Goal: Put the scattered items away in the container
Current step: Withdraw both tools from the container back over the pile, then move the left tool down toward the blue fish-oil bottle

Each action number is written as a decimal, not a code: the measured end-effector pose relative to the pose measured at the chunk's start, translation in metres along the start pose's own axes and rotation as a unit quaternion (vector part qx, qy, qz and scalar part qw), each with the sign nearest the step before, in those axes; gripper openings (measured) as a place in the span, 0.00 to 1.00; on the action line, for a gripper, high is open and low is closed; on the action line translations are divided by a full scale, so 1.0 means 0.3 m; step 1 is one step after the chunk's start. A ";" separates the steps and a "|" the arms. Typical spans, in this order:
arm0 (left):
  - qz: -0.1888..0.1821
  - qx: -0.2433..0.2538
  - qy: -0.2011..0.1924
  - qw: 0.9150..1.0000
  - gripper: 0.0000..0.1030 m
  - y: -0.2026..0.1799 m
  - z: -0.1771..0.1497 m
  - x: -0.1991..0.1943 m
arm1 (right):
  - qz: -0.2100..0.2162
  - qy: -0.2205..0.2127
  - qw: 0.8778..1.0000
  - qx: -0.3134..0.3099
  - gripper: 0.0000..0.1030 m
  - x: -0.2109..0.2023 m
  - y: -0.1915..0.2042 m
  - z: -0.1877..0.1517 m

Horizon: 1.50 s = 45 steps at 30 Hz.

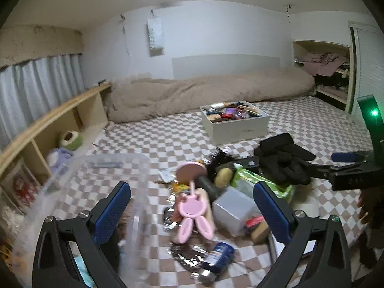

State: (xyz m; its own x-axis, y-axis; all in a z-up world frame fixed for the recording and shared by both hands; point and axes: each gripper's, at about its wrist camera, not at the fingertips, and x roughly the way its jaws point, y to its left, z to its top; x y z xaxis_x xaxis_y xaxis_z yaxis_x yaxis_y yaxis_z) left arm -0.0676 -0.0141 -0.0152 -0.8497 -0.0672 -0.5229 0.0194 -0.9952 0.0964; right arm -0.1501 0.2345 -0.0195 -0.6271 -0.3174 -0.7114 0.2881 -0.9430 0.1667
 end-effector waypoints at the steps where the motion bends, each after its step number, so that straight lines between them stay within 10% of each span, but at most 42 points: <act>1: -0.006 -0.001 0.007 1.000 1.00 -0.012 -0.006 0.012 | 0.007 -0.002 1.000 0.013 1.00 0.005 -0.013 -0.005; 26: -0.047 0.001 0.182 0.982 1.00 -0.166 -0.230 0.354 | -0.015 0.099 0.994 -0.039 1.00 0.224 -0.034 -0.177; 45: -0.028 -0.010 0.303 0.953 1.00 -0.101 -0.448 0.497 | -0.018 0.150 0.985 -0.078 1.00 0.284 0.035 -0.249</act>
State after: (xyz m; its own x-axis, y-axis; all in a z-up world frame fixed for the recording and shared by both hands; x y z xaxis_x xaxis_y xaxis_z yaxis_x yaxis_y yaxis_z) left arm -0.1240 -0.0037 -0.2098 -0.3901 -0.0378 -0.9200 -0.0009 -0.9991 0.0414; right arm -0.1465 0.2051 -0.1293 -0.4033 -0.2174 -0.8889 0.3910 -0.9191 0.0474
